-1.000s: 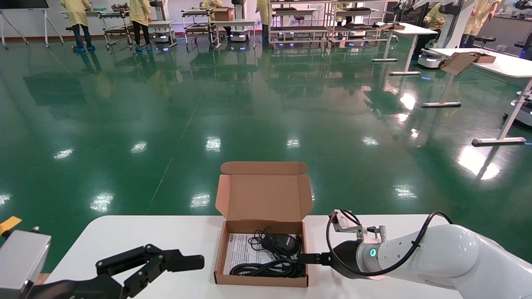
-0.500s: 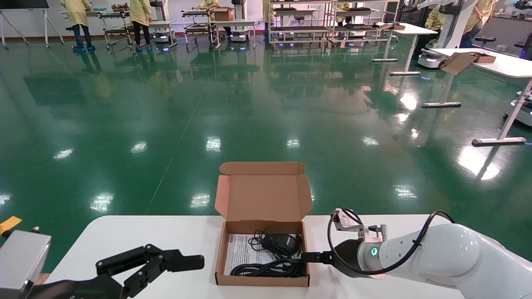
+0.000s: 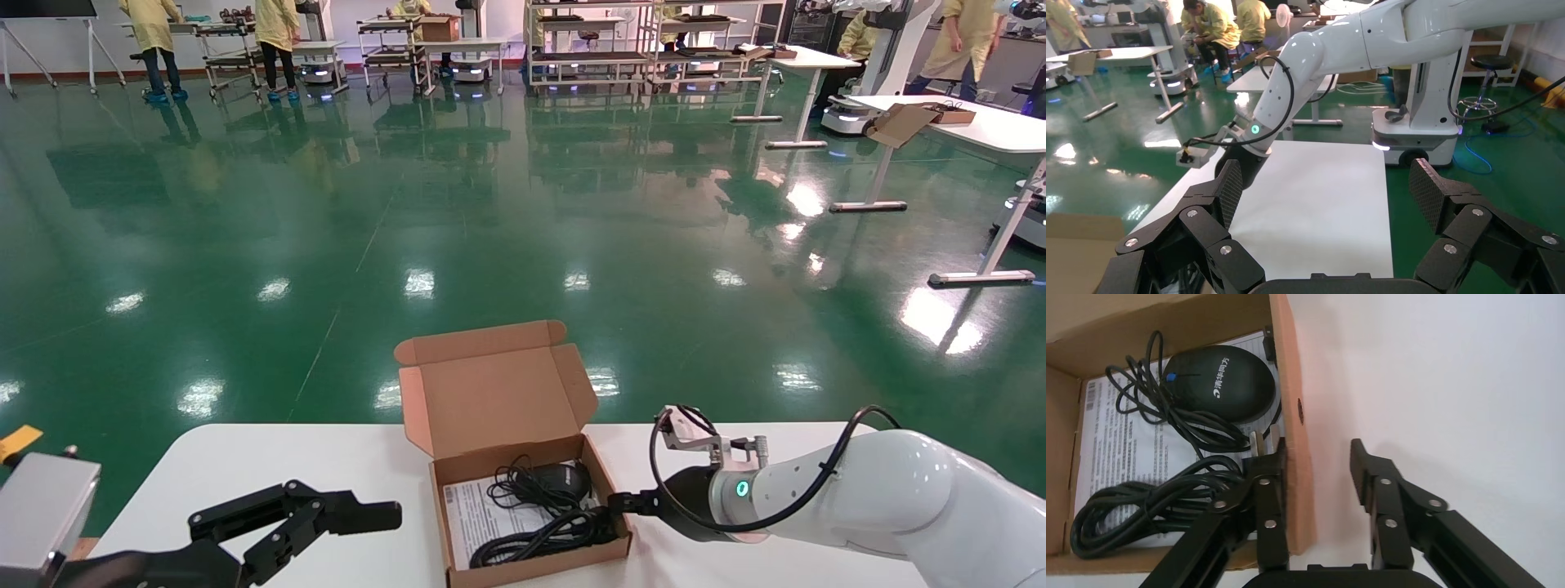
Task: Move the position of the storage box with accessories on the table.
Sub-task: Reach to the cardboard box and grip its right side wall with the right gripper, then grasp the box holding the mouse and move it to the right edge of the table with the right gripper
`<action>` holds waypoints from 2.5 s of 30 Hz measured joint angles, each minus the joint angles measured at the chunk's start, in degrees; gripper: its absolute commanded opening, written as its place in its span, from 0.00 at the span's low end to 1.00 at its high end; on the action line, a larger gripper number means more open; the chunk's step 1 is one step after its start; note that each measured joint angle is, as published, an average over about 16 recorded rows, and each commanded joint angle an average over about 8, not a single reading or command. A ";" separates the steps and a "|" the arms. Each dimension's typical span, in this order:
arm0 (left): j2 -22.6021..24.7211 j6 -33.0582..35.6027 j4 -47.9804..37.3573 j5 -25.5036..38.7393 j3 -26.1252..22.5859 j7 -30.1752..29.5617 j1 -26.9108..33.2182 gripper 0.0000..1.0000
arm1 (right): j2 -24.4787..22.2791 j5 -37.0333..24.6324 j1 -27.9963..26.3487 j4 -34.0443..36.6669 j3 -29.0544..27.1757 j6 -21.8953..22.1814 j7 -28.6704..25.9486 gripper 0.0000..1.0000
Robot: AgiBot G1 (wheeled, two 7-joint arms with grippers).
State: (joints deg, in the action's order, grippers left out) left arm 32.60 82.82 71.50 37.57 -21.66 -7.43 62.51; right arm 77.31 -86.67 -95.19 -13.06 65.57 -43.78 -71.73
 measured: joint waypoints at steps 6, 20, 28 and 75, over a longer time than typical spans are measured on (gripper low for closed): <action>0.00 0.00 0.00 0.00 0.00 0.00 0.00 1.00 | -0.37 0.17 -1.19 1.53 0.37 -1.53 0.89 0.00; 0.00 0.00 0.00 0.00 0.00 0.00 0.00 1.00 | -1.46 0.68 -4.46 5.49 0.58 -8.17 4.34 0.00; 0.00 0.00 0.00 0.00 0.00 0.00 0.00 1.00 | -2.30 1.94 -7.71 6.80 -0.07 -15.09 6.67 0.00; 0.00 0.00 0.00 -0.01 -0.01 0.01 0.00 1.00 | -25.41 0.02 -24.18 14.41 1.02 -13.31 21.49 0.00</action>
State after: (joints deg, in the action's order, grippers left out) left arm 32.60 82.82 71.50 37.57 -21.67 -7.42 62.52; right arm 51.90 -86.64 -119.37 1.35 66.59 -57.09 -50.25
